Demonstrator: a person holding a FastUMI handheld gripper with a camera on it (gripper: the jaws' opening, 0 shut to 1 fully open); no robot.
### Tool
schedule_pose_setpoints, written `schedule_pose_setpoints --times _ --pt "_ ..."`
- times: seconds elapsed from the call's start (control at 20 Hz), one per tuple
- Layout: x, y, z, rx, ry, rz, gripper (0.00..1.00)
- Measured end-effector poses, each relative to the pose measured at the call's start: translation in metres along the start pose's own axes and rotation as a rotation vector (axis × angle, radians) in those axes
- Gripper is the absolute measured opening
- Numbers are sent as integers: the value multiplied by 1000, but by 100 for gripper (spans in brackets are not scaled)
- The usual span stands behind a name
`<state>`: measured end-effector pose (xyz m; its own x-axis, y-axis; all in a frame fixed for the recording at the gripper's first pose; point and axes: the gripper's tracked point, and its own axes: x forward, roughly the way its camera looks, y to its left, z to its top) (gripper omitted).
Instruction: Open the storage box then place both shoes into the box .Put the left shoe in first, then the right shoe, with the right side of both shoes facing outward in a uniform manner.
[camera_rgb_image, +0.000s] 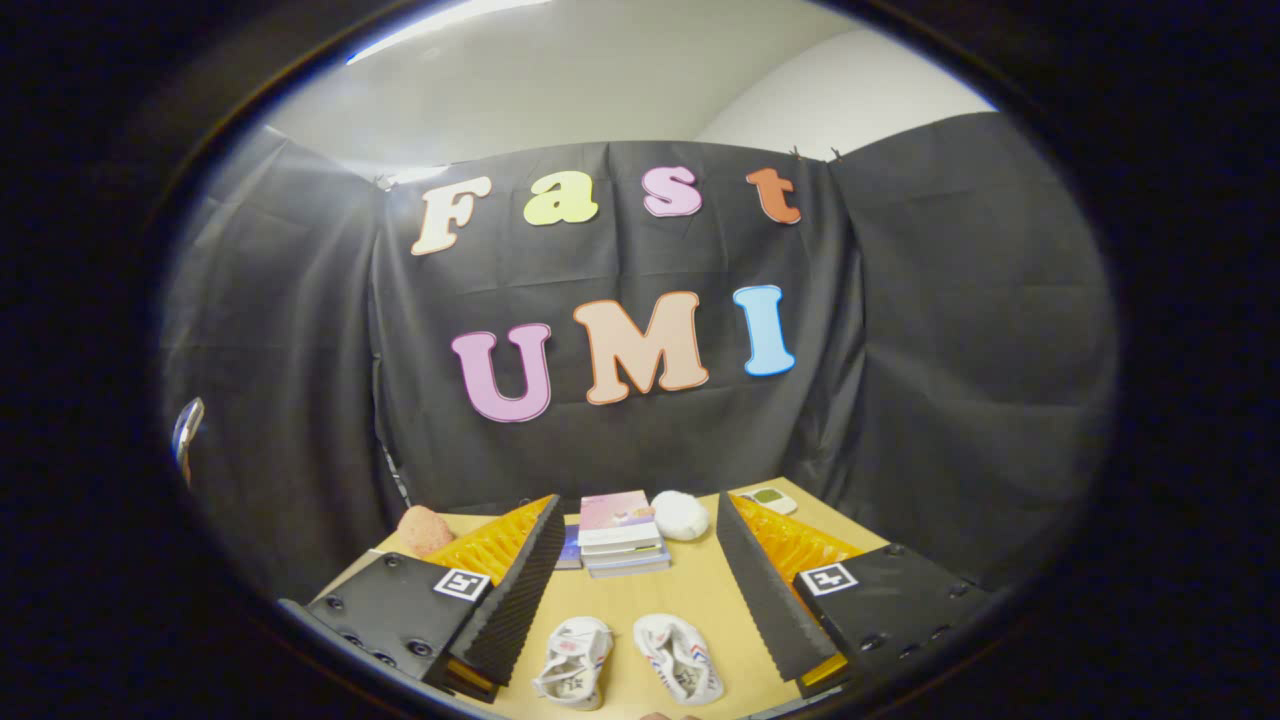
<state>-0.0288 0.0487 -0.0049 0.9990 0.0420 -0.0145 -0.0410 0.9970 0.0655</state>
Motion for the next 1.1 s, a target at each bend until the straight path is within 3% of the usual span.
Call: schedule_pose_setpoints --times 0.3,0.45,0.75,1.1 --pt "-1 34 -40 211 74 32 99" --pt "1 53 -82 337 155 60 99" --pt "-3 77 -176 722 346 83 99" --pt "-34 135 -271 1016 610 124 100"
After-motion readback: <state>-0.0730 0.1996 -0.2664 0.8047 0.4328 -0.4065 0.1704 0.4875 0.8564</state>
